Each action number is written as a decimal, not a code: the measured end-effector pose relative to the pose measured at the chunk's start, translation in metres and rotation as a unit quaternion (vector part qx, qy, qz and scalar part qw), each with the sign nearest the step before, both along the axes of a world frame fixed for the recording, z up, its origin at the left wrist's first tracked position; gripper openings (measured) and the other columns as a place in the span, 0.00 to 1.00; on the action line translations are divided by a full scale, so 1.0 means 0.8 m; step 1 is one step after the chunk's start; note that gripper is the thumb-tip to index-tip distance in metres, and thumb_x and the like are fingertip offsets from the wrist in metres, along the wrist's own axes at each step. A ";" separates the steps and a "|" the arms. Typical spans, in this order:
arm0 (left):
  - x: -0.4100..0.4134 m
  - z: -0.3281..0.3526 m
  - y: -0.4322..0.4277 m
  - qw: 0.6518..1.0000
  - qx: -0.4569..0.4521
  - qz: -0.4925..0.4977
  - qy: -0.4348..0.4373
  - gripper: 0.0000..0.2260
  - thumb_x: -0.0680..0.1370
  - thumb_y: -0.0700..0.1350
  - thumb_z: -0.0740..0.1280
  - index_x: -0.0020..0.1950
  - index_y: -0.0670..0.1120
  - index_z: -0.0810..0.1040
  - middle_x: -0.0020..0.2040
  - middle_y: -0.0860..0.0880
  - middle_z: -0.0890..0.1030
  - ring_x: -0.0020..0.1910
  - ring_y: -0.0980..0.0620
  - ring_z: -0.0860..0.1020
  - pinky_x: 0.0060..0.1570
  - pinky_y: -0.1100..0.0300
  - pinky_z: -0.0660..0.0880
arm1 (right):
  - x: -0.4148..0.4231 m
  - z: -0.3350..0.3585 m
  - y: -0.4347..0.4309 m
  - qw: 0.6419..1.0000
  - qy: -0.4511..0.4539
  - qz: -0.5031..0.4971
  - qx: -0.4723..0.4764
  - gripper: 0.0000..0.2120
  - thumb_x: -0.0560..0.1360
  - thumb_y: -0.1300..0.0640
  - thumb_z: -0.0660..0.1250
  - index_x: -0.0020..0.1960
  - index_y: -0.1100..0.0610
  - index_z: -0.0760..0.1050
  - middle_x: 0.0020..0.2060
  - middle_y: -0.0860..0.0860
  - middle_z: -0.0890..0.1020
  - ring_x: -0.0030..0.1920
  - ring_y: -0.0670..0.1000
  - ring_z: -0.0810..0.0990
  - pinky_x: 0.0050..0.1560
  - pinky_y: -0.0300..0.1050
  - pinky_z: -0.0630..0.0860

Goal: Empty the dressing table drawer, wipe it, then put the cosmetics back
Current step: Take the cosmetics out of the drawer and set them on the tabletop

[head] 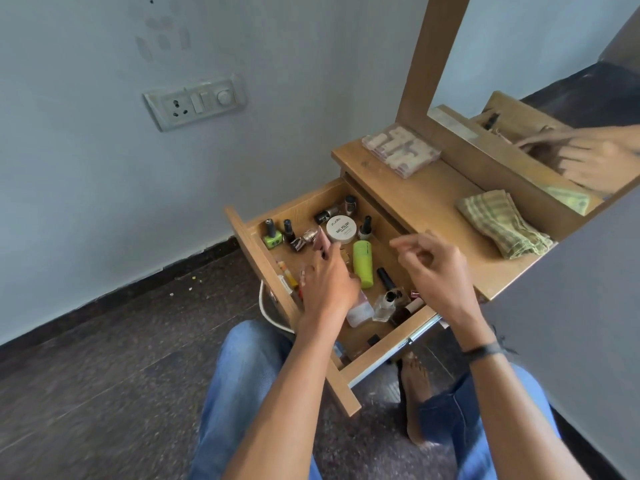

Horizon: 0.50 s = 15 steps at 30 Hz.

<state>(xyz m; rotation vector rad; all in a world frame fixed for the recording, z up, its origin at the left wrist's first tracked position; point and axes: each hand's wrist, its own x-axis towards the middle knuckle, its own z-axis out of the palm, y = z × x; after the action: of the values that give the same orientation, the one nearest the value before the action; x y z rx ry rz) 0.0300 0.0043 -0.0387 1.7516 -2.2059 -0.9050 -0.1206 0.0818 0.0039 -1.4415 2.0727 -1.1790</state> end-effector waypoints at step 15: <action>0.001 0.020 0.001 0.974 -0.082 0.156 0.143 0.24 0.78 0.41 0.73 0.72 0.47 0.69 0.71 0.46 0.74 0.65 0.46 0.78 0.52 0.53 0.81 | 0.019 -0.035 0.036 0.992 0.001 0.079 0.100 0.37 0.69 0.31 0.72 0.74 0.41 0.70 0.61 0.38 0.75 0.62 0.37 0.74 0.58 0.38 0.73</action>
<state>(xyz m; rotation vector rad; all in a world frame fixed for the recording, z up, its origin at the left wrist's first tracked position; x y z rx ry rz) 0.0312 0.0048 -0.0223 1.7039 -1.7145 -0.8160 -0.1057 0.1108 -0.0241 -1.4798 1.9716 -0.8828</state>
